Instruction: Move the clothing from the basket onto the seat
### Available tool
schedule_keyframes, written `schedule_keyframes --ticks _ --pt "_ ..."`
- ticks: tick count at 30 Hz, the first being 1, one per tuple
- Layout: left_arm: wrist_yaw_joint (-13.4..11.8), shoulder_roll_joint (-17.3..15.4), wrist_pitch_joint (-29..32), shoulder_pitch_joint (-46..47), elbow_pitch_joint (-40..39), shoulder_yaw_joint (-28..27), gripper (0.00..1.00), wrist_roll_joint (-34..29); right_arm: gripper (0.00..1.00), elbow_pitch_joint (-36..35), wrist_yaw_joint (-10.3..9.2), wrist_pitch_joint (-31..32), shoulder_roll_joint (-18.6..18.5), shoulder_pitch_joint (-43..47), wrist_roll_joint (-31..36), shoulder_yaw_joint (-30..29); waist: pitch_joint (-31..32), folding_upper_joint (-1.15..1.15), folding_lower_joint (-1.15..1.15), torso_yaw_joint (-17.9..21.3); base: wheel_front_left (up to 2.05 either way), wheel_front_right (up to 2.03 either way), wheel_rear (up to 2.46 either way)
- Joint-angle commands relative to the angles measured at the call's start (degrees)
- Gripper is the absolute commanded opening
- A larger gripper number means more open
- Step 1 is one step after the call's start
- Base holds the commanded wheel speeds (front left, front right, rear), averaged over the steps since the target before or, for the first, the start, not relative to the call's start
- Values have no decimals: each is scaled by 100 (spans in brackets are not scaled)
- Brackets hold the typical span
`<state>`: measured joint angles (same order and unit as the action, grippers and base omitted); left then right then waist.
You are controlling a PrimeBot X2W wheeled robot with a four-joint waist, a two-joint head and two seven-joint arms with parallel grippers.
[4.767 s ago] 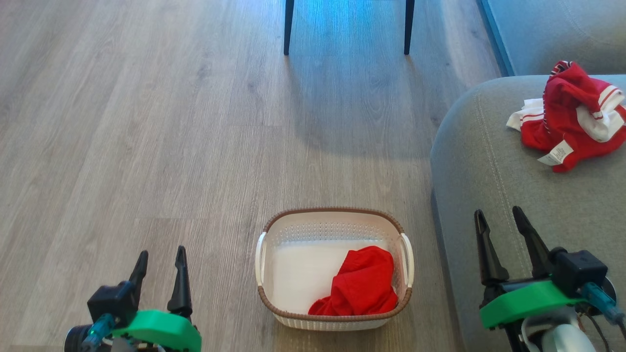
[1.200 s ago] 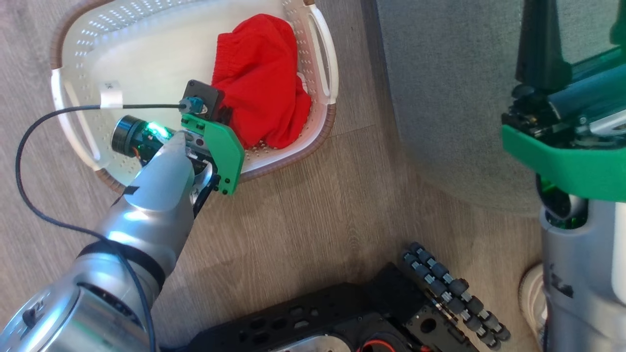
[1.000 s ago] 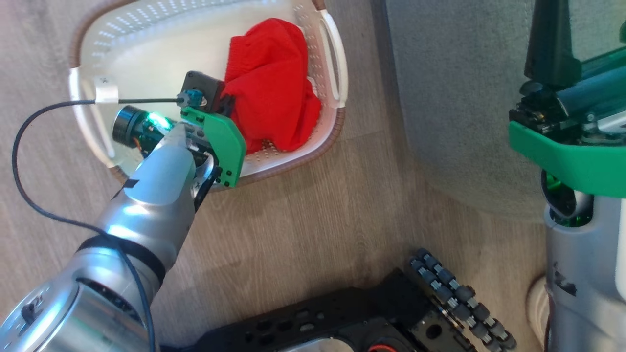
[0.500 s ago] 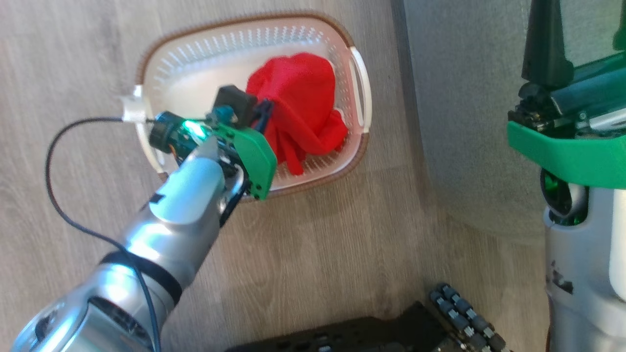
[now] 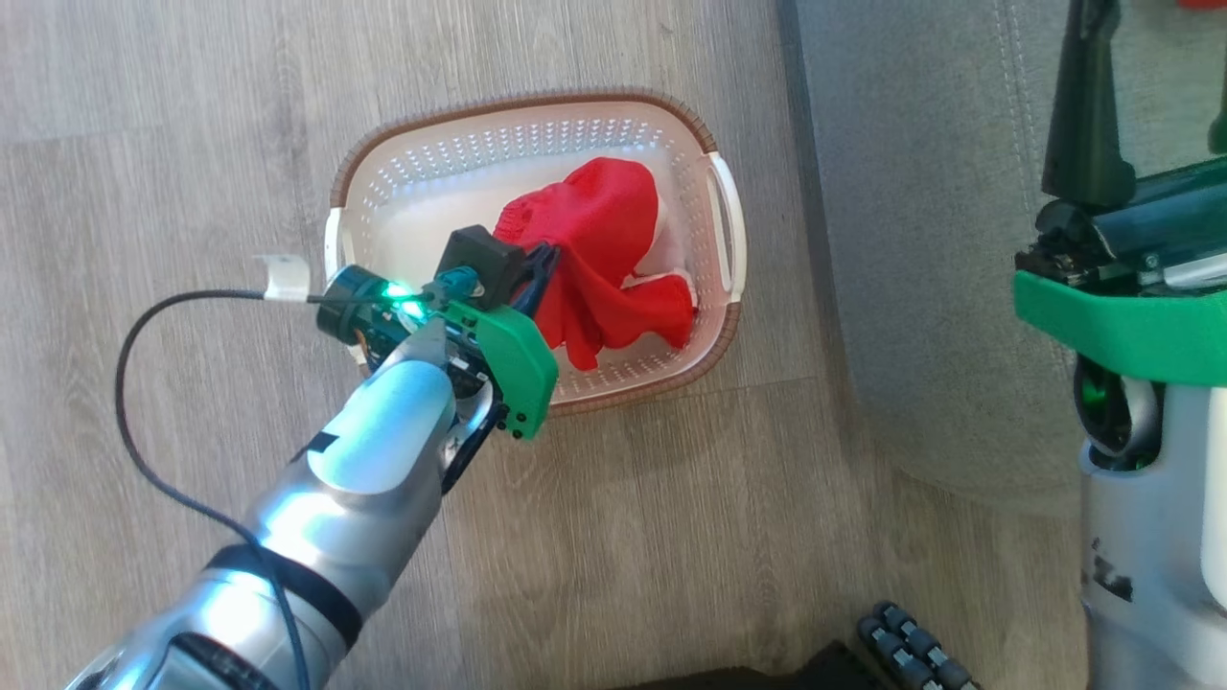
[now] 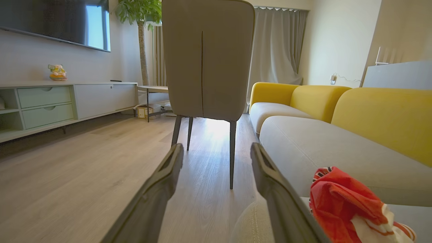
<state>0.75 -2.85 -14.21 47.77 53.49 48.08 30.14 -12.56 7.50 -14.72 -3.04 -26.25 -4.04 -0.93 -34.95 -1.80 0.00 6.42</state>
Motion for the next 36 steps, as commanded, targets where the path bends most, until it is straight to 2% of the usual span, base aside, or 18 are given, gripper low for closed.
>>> schedule_keyframes --ticks 1,12,29,31,32,34,36 --pt "-32 -116 -78 -34 -169 -163 0 -43 100 -151 -1 -28 16 115 -3 65 30 0 0 2 0 0 0" --pt "-99 -184 -78 -526 -654 -516 0 -281 100 -12 -1 -28 16 350 -37 -85 620 0 0 -73 0 0 0" --pt "-442 -237 -79 -1418 -2234 -1358 0 -729 100 129 -1 -28 16 991 -19 -386 1666 0 0 -199 0 0 0" --pt "-505 -247 -79 -1471 -2355 -1463 40 -783 100 148 -1 -28 16 1049 -24 -400 1755 0 0 -190 0 0 0" --pt "-530 -246 -79 -1503 -2406 -1516 53 -794 100 158 -1 -28 16 1072 -26 -407 1793 0 0 -185 0 0 0" --pt "-557 -262 -79 -1553 -2506 -1620 96 -827 100 166 -1 -28 16 1116 -27 -416 1871 0 0 -175 0 0 0" --pt "-577 -272 -79 -1629 -2603 -1704 100 -858 100 171 -1 -28 16 1161 -23 -426 1953 0 0 -170 0 0 0"
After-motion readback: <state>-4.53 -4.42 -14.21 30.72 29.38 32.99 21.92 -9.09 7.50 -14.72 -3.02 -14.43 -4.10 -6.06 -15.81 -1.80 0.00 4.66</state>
